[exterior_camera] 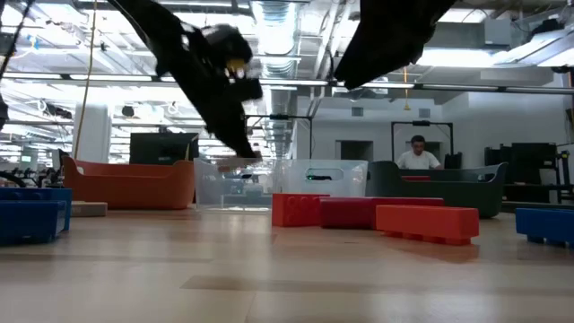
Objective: Sort blocks
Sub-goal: Put the brown block into the left transparent bin
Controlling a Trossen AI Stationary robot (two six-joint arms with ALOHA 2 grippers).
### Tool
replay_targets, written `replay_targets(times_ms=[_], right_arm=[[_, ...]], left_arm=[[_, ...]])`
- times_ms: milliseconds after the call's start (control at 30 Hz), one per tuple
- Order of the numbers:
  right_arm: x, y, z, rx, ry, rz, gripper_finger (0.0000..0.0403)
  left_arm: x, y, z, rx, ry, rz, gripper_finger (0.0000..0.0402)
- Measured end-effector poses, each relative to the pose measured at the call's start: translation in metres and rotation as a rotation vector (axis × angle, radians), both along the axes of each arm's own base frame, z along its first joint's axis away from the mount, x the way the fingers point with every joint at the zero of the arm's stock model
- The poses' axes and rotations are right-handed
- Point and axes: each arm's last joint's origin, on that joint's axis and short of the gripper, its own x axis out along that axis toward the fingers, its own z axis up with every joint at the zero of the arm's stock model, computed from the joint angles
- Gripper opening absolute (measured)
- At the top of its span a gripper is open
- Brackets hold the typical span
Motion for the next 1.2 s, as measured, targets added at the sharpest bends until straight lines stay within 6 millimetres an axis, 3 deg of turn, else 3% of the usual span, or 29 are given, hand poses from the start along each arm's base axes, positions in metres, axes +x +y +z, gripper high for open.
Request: replay_targets(times_ms=[200, 467, 633, 767, 967, 1200], right_arm=[[-0.002, -0.001, -0.002, -0.018, 0.033, 0.004, 0.0244], [-0.002, -0.005, -0.003, -0.025, 0.047, -0.006, 0.0244], [-0.001, -0.005, -0.003, -0.023, 0.039, -0.012, 0.0244], [-0.002, -0.005, -0.002, -0.051, 0.028, -0.032, 0.0244], [0.0, -0.005, -0.001, -0.047, 0.01, -0.034, 0.0244], [0.004, -0.003, 0.003, -0.037, -0.046, -0.022, 0.0244]], left_arm=[[0.006, 0.014, -0.008, -0.042, 0.033, 0.039, 0.0084], [-0.005, 0.002, 0.035, -0.008, -0.027, 0.0, 0.0175], [-0.033, -0.045, 0.077, -0.017, -0.057, -0.162, 0.0182], [-0.063, -0.092, 0.087, -0.059, -0.003, -0.202, 0.0179], [-0.101, -0.137, 0.062, -0.138, 0.113, -0.038, 0.0177], [-0.11, -0.147, 0.012, -0.183, 0.274, 0.158, 0.0177]])
